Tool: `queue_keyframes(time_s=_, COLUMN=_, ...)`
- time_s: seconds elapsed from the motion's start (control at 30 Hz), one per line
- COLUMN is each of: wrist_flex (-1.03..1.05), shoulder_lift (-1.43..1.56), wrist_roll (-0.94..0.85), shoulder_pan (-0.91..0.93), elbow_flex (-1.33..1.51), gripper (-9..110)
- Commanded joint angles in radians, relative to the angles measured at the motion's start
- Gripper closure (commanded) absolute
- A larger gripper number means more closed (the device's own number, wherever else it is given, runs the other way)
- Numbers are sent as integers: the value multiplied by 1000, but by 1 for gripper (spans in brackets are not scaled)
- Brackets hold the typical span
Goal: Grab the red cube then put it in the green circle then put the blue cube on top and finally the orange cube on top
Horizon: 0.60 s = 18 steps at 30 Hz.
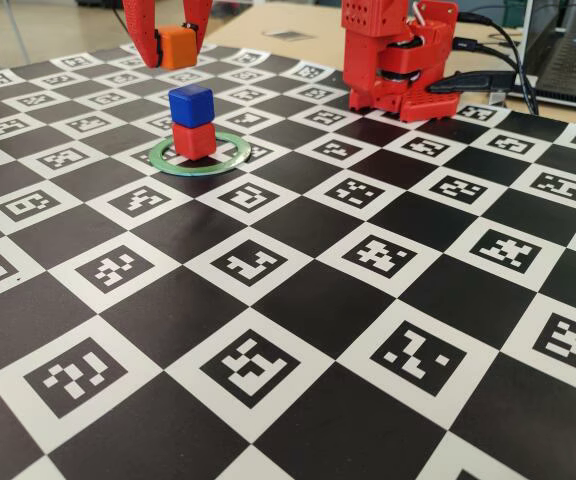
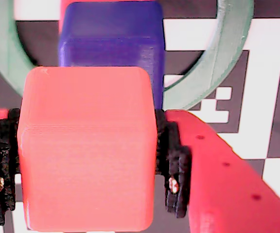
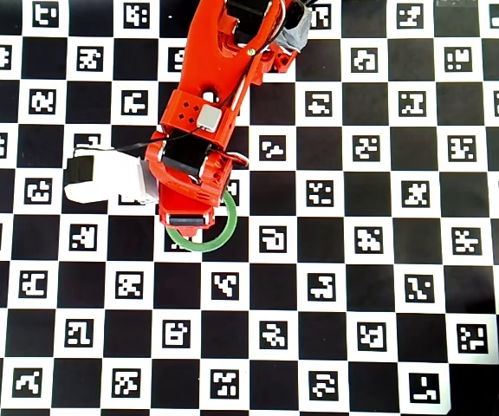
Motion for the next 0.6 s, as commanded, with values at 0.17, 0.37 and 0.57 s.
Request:
queue_keyframes(time_s=0.17, wrist_flex=-23, shoulder_lift=20, wrist_roll=20, shoulder_pan=-8, elbow_flex=18, gripper=98)
queue_keyframes(time_s=0.37, wrist_flex=-40, shoulder_lift=23, wrist_roll=26, shoulder_pan=-9, elbow_flex=38, gripper=98)
queue_keyframes(time_s=0.57, wrist_flex=-64, shoulder_lift=29, wrist_roll=26, shoulder_pan=-8, elbow_flex=64, gripper=98)
